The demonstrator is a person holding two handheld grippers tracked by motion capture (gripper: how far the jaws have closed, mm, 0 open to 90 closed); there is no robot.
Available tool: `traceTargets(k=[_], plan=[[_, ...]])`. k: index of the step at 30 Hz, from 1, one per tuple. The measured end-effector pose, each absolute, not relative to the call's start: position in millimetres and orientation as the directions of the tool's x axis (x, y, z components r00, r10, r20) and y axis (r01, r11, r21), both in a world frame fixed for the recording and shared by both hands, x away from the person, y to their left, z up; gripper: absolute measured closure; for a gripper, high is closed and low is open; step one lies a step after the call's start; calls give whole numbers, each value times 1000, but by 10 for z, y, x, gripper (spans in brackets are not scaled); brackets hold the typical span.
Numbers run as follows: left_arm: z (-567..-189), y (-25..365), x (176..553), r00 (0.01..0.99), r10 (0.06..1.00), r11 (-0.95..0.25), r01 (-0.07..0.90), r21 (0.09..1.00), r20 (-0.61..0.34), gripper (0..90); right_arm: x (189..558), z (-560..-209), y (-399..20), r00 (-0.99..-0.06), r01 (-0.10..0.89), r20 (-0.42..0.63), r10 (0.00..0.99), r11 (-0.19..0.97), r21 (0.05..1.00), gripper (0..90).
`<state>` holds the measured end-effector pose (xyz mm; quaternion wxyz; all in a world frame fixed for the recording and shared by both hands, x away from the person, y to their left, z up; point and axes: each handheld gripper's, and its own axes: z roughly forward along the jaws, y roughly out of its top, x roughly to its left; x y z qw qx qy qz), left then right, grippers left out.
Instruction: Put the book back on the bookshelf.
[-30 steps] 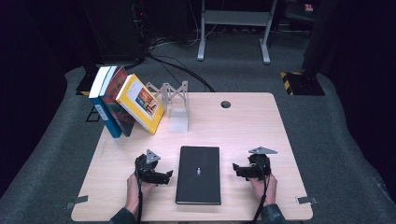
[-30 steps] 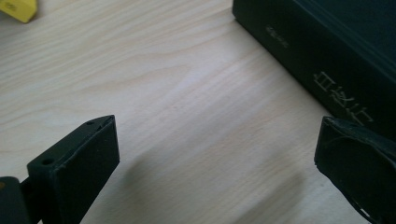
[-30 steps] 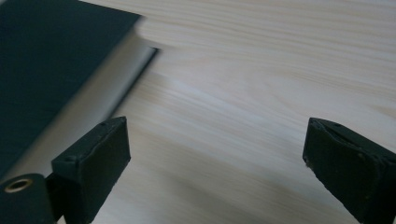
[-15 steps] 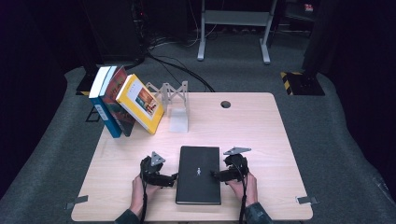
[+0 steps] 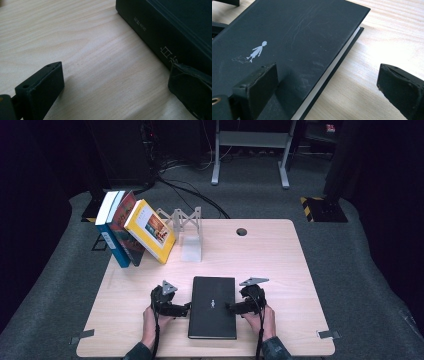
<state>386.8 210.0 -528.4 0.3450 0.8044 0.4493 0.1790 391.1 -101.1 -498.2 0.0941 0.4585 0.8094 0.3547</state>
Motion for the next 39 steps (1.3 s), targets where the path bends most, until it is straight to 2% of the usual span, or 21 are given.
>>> traceTargets(k=[15, 21, 39], plan=[[-5273, 1827, 4024, 522, 852, -342, 613, 712, -40, 3, 3995, -4980, -1229, -534, 692, 183, 825, 303, 655, 25], [-5274, 1706, 4076, 527, 849, -345, 610, 713, -41, 3, 4046, -4959, -1329, -525, 686, 148, 838, 313, 656, 24], [-5290, 1367, 4242, 541, 841, -380, 587, 715, 3, 1, 4219, -4919, -1625, -476, 705, 117, 872, 298, 644, 11]])
